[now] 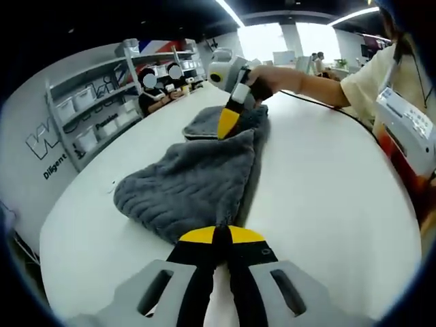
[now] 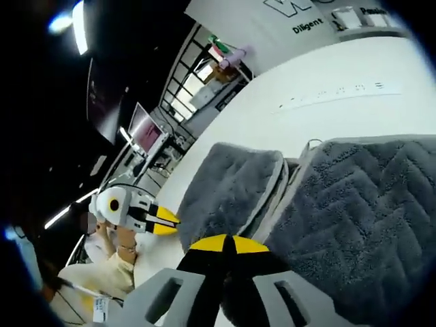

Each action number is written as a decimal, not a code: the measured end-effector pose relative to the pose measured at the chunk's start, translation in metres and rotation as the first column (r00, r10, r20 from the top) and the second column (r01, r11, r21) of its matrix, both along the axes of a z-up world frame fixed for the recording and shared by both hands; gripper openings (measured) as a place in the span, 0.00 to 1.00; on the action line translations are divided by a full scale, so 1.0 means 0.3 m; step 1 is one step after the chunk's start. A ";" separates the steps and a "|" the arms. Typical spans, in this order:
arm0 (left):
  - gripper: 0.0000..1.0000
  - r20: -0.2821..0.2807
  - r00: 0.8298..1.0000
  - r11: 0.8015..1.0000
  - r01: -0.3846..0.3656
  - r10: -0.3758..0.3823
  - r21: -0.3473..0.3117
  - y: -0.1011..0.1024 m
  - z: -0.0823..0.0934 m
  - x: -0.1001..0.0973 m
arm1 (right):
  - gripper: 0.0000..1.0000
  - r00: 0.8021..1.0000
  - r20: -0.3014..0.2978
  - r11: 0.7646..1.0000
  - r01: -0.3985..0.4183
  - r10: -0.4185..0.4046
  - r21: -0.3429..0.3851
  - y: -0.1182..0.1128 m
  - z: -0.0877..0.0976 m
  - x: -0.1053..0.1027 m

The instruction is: Fold the towel on the table until its edges align and the towel forms a compact rectangular stack.

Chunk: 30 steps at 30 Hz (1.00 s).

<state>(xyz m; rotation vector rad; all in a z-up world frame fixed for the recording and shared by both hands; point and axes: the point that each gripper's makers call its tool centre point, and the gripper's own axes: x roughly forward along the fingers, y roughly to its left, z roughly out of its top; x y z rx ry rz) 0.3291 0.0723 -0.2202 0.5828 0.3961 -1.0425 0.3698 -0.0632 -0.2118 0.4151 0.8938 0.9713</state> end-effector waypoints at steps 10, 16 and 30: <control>0.05 0.003 1.000 1.000 0.002 -0.002 0.006 0.001 -0.001 -0.005 | 0.08 0.997 -0.073 0.999 -0.016 0.018 0.031 0.034 -0.009 0.004; 0.05 0.004 1.000 1.000 0.002 -0.002 0.007 0.003 -0.001 -0.006 | 0.00 0.999 -0.034 1.000 -0.006 0.006 0.002 0.023 -0.012 0.012; 0.04 -0.010 1.000 1.000 -0.003 0.004 0.014 0.014 -0.005 -0.007 | 0.00 0.999 0.046 0.990 -0.020 0.026 -0.138 0.008 -0.054 0.012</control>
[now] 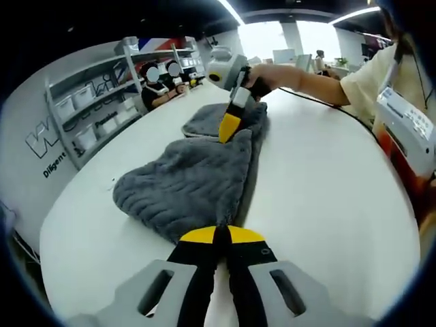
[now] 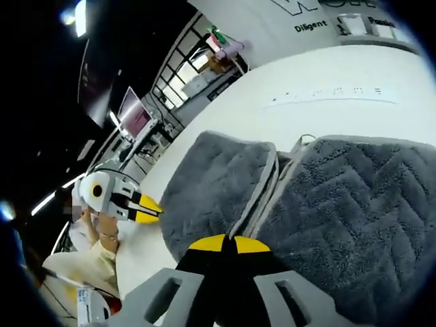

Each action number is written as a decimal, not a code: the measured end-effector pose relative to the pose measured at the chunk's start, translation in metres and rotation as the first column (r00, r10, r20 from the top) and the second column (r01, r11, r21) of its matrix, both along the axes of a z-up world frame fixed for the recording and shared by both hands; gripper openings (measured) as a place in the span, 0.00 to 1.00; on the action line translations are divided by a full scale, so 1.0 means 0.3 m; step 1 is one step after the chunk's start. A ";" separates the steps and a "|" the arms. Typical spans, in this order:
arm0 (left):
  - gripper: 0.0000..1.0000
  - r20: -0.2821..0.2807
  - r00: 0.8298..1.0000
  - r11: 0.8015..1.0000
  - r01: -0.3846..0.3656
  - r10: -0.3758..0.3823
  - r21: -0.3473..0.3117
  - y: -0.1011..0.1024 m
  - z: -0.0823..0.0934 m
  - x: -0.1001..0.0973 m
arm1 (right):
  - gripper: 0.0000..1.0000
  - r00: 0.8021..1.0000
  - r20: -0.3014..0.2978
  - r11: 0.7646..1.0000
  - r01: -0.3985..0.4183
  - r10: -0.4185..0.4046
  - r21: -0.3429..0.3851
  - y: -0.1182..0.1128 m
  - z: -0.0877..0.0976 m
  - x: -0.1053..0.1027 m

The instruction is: Fold the towel on the table until its edges align and the towel forms a compact rectangular stack.

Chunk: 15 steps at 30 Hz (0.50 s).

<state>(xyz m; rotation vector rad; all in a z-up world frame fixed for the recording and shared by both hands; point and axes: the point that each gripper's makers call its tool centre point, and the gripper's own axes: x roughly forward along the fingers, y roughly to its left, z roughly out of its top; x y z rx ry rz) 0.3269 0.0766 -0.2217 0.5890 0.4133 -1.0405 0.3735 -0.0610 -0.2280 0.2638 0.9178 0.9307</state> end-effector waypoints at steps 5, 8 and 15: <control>0.04 0.000 1.000 1.000 0.000 0.000 0.000 -0.001 -0.001 0.001 | 0.00 0.999 0.041 0.999 -0.010 0.012 -0.041 -0.002 -0.008 -0.006; 0.08 0.006 1.000 1.000 0.014 -0.014 -0.012 -0.007 0.009 -0.005 | 0.00 0.998 0.063 0.999 -0.022 0.025 -0.033 -0.009 0.023 -0.013; 0.18 0.044 0.997 0.991 0.073 -0.068 -0.110 -0.036 0.102 -0.020 | 0.25 0.923 0.383 0.999 -0.037 0.040 -0.013 -0.012 0.193 0.069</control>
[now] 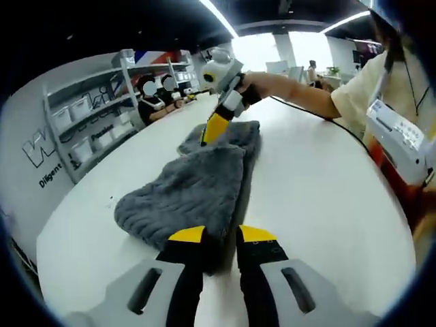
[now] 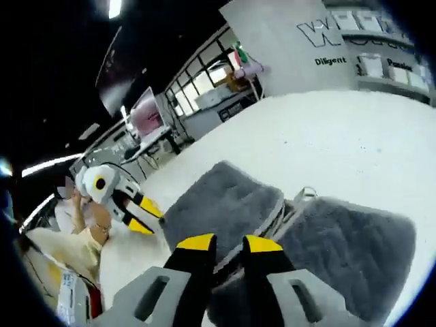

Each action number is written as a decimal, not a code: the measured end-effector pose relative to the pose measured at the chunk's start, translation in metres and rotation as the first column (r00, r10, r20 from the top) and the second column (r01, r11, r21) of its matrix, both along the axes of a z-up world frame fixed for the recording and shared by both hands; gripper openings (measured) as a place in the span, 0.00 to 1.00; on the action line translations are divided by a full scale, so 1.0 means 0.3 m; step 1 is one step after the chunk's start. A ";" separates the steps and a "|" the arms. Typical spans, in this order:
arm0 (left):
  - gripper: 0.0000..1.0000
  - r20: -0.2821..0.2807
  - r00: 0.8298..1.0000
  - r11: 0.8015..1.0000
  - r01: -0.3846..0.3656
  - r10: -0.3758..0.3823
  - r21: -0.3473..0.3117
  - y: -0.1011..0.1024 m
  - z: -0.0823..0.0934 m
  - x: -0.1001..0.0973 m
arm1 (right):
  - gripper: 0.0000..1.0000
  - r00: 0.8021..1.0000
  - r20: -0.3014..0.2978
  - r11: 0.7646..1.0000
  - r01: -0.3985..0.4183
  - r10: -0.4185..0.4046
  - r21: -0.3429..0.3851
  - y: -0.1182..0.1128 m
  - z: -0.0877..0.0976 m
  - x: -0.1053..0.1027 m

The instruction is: Fold the towel on the table until its edges align and the towel forms a compact rectangular stack.

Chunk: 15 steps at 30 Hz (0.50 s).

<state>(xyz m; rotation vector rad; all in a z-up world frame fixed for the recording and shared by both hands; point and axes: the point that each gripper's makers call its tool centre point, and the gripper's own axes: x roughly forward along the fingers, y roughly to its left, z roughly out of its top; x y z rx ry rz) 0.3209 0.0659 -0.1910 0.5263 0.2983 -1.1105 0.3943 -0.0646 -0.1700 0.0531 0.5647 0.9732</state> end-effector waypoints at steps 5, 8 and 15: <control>0.22 -0.035 0.998 0.986 0.044 -0.050 -0.161 -0.026 0.106 0.012 | 0.33 0.979 0.195 0.992 -0.035 0.058 -0.121 0.017 0.000 0.033; 0.25 -0.065 0.995 0.974 0.059 -0.075 -0.219 -0.019 0.132 0.078 | 0.45 0.921 0.332 0.973 -0.155 0.206 -0.173 0.095 0.006 0.018; 0.39 -0.141 0.985 0.956 0.055 -0.099 -0.290 -0.029 0.095 0.232 | 0.54 0.841 0.365 0.911 -0.321 0.400 -0.260 0.196 -0.044 -0.013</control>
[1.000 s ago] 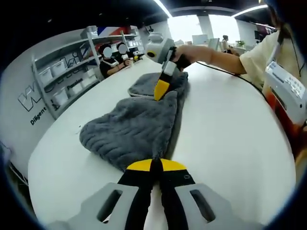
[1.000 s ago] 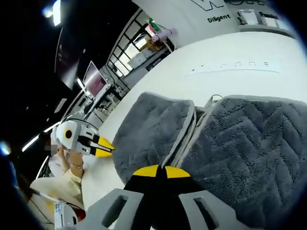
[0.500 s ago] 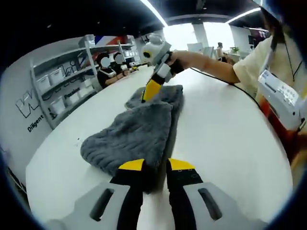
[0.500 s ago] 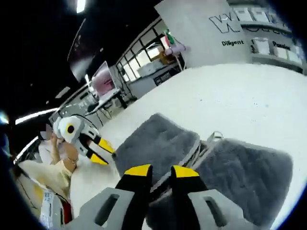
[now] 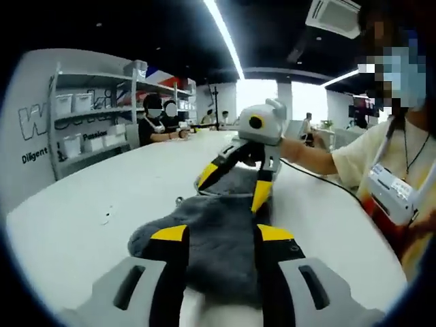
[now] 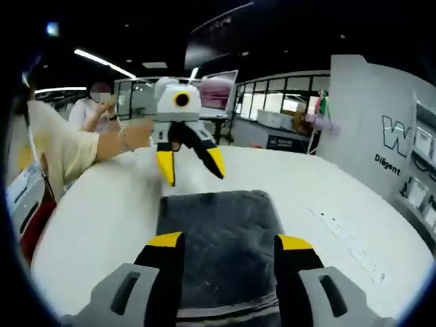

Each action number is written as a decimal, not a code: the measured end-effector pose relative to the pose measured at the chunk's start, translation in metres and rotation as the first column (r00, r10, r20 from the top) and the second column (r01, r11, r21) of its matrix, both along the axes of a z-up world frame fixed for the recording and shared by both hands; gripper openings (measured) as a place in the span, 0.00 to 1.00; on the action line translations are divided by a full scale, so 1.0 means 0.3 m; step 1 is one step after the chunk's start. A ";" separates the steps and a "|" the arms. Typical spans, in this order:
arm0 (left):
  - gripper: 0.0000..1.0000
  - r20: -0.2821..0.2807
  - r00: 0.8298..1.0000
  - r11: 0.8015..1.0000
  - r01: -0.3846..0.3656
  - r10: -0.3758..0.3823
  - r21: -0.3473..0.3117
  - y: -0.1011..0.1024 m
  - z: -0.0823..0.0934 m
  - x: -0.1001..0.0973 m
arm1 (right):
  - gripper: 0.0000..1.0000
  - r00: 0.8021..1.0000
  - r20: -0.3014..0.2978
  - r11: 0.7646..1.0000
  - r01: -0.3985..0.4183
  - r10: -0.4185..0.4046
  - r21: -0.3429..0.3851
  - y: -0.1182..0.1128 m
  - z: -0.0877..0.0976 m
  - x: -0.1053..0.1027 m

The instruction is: Fold the towel on the table until its edges align and the towel forms a compact rectangular stack.

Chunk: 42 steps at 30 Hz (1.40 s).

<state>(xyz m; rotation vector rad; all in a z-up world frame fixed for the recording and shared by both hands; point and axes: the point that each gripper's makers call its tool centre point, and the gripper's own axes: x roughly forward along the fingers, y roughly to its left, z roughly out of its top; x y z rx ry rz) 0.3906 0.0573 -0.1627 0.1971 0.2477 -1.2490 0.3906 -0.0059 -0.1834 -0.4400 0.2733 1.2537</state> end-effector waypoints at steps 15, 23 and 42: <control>0.41 -0.067 0.998 0.989 0.009 0.001 0.149 0.009 -0.198 0.107 | 0.68 0.982 -0.188 1.000 0.006 -0.006 0.000 -0.035 -0.147 0.032; 0.43 -0.125 0.991 0.996 -0.029 0.039 0.079 0.006 -0.169 0.097 | 0.72 0.985 -0.174 1.000 0.016 -0.016 0.000 -0.041 -0.110 0.012; 0.60 -0.100 0.991 0.996 -0.086 0.087 0.017 0.111 -0.077 -0.148 | 0.65 0.842 -0.179 0.845 0.529 -0.509 0.085 -0.651 0.022 0.014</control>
